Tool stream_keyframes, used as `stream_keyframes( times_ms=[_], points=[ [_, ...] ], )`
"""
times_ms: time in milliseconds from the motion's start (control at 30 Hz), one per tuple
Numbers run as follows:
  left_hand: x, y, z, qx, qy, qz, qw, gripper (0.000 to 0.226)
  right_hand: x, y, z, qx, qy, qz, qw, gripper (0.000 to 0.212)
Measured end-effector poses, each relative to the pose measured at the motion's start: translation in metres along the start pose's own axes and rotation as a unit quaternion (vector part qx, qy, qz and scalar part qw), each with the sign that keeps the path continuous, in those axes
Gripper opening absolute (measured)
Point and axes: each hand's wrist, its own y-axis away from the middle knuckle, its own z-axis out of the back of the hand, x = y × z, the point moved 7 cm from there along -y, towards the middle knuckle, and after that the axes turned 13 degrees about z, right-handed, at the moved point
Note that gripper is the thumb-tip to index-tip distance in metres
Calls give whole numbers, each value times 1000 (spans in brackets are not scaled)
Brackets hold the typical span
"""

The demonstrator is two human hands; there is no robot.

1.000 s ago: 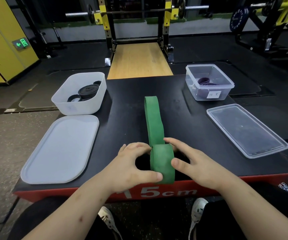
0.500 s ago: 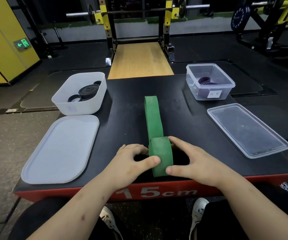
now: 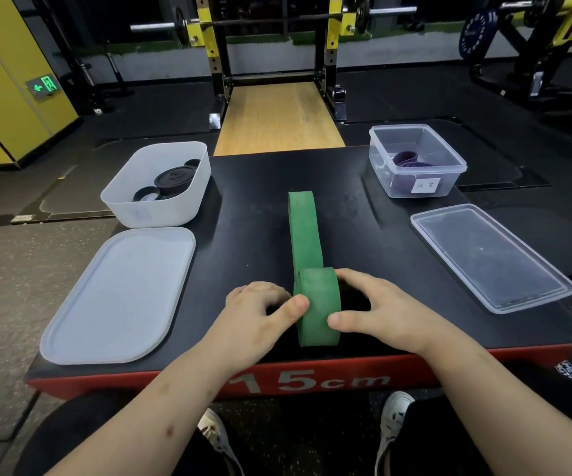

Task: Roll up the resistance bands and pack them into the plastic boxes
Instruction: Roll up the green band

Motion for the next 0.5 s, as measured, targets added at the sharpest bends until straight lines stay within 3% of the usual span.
stream_keyframes(
  times_ms=[167,267,500],
  points=[
    [-4,15,11,-7,45,1,999,59,-5,-1,1,11,19,-10,1000,91],
    [-11,23,16,36,66,-18,997,77,-6,-1,0,25,31,-15,999,91],
    [-15,25,7,69,-30,-20,997,109,-3,1,1,26,25,-22,999,58]
  ],
)
